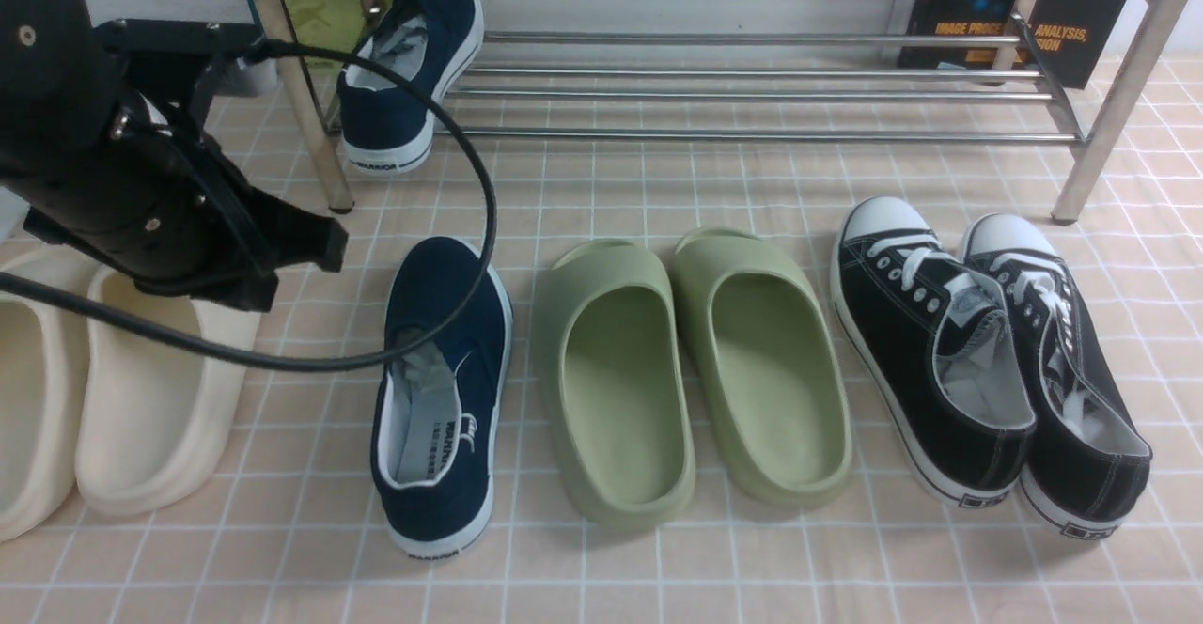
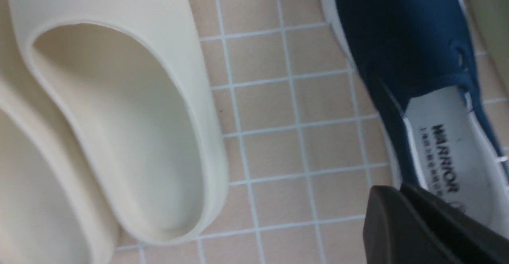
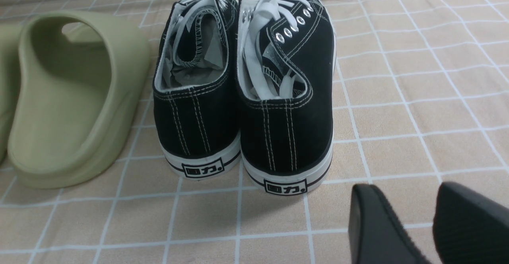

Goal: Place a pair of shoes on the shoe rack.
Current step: Use the left arm to grab the shoe closest to it

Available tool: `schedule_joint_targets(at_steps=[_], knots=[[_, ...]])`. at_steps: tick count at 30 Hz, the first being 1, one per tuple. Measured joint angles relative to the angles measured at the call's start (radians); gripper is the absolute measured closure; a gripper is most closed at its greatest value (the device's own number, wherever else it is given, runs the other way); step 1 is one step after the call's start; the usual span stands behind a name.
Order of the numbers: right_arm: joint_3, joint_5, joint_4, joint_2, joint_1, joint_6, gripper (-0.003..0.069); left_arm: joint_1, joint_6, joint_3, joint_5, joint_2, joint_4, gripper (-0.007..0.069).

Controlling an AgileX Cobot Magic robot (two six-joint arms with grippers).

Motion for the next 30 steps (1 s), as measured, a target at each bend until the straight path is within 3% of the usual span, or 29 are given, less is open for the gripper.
schedule_joint_targets(at_steps=[3, 6, 11, 13, 17, 21, 30], knots=[[0.000, 0.000, 0.000, 0.000, 0.000, 0.000, 0.0420, -0.057, -0.014, 0.001, 0.049, 0.001, 0.066, 0.0575], [0.000, 0.000, 0.000, 0.000, 0.000, 0.000, 0.0420, -0.148, -0.107, 0.001, 0.087, 0.010, 0.121, 0.0565], [0.000, 0.000, 0.000, 0.000, 0.000, 0.000, 0.0420, -0.156, -0.206, 0.001, 0.096, 0.060, 0.144, 0.0503], [0.000, 0.000, 0.000, 0.000, 0.000, 0.000, 0.0420, -0.141, -0.223, 0.001, 0.083, 0.083, 0.129, 0.0452], [0.000, 0.000, 0.000, 0.000, 0.000, 0.000, 0.0420, -0.090, -0.226, 0.001, 0.058, 0.139, 0.035, 0.0279], [0.000, 0.000, 0.000, 0.000, 0.000, 0.000, 0.0420, -0.071, -0.206, 0.001, 0.031, 0.190, -0.057, 0.0171], [0.000, 0.000, 0.000, 0.000, 0.000, 0.000, 0.0420, -0.071, -0.197, 0.151, -0.128, 0.229, -0.152, 0.0139]])
